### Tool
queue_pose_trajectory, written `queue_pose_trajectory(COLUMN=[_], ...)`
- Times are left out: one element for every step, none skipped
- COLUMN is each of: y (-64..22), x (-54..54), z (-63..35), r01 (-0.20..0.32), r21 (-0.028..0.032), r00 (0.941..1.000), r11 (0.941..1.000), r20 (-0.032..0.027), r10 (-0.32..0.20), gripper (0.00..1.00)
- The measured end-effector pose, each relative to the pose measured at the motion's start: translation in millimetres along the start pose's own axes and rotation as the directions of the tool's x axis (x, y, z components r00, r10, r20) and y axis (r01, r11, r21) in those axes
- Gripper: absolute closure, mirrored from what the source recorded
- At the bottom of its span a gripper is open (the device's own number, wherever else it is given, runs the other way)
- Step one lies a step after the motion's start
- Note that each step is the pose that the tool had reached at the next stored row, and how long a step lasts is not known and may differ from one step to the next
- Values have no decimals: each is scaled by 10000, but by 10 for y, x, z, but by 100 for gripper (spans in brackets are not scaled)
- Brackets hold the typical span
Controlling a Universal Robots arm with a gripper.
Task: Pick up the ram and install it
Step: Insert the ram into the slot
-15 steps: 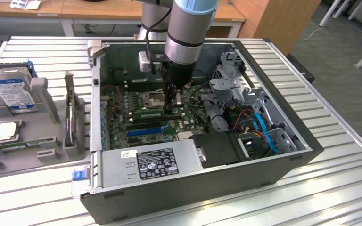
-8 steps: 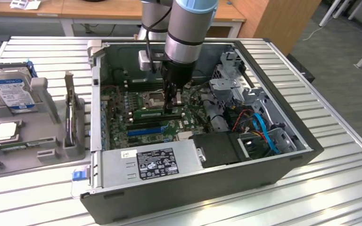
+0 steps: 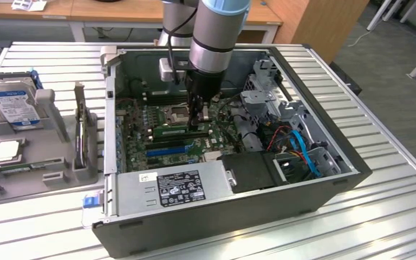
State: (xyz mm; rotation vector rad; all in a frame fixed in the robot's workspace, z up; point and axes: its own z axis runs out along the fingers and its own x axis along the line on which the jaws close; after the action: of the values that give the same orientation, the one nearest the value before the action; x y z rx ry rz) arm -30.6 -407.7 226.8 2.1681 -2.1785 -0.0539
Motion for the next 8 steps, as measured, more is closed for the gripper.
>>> queue_pose_trajectory(y=[-1, -1, -1, -1, -1, -2, -2, -2], x=[-1, -1, 0, 0, 0, 0, 0, -1], z=[6, 12, 16, 20, 21, 23, 25, 27], r01=[0, 1, 0, 0, 0, 1, 0, 1], r21=[1, 1, 0, 0, -1, -2, 0, 0], r00=[10000, 10000, 10000, 10000, 10000, 10000, 10000, 10000], r11=[10000, 10000, 10000, 10000, 10000, 10000, 10000, 10000], r20=[3, 2, 1, 1, -1, -2, 0, 1], r10=[0, -1, 0, 0, 0, -1, 0, -1], gripper=[88, 88, 88, 88, 88, 88, 88, 88])
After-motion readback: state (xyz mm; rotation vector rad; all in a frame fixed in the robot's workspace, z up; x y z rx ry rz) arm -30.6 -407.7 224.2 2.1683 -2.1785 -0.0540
